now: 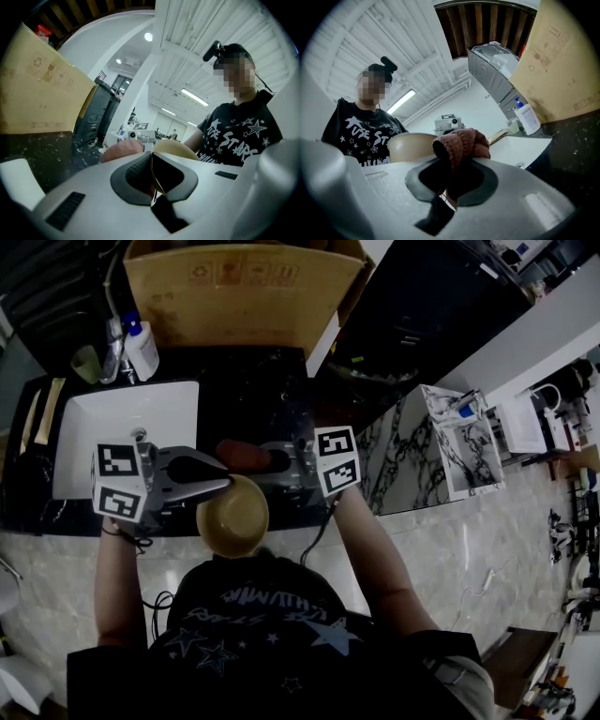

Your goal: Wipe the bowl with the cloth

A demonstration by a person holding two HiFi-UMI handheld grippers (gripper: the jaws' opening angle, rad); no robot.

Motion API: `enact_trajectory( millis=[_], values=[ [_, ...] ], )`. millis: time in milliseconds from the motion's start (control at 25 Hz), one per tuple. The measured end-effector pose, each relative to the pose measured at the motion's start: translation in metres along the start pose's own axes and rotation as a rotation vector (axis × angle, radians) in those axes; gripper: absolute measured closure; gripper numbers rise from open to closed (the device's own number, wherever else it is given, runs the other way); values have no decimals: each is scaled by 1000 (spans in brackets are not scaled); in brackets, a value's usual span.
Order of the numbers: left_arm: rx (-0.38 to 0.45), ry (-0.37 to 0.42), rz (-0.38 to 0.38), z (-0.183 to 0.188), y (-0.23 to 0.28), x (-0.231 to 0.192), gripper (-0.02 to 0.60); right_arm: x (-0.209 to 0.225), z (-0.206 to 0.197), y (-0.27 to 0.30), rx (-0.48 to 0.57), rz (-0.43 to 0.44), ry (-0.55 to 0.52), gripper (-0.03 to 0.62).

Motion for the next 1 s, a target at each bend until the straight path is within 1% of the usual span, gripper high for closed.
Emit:
enact_trajectory(
  millis=[80, 160, 240, 320, 480, 600, 720, 800, 880, 1000],
  values=[
    [64, -10, -2, 5, -3, -2, 560, 1, -3, 4, 12, 29, 15, 548],
    [141, -26, 15, 10, -8, -6, 560, 0, -6, 6, 36, 62, 32, 548],
    [216, -45, 56, 16, -15, -13, 560, -3, -13, 11, 24, 84, 34, 548],
    [243, -51, 117, 17, -21, -21, 561, -5, -20, 18, 13, 91, 40, 548],
    [258, -68, 267, 13, -31, -36, 560, -8, -31, 27, 25, 105, 64, 548],
    [241, -90, 400, 4, -41, -48, 560, -8, -38, 25, 36, 94, 78, 546],
    [221, -141, 563, -12, -56, -61, 560, -9, -42, 13, 88, 59, 88, 547],
    [204, -177, 649, -26, -67, -67, 561, -11, -40, 2, 137, 32, 86, 546],
    [173, -200, 696, -38, -73, -72, 561, -11, -36, -10, 177, -12, 72, 546],
    [133, -254, 730, -51, -74, -78, 561, -7, -29, -25, 217, -113, 47, 546]
  ],
)
Point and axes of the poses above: the fingertips, and each gripper's own axes: y forward along the fingers, x to its right, z out of its top, the point moved 6 cm from there along -y, backward along the fingers, and after that the axes turned 14 degrees about y, right-handed, at the moved point
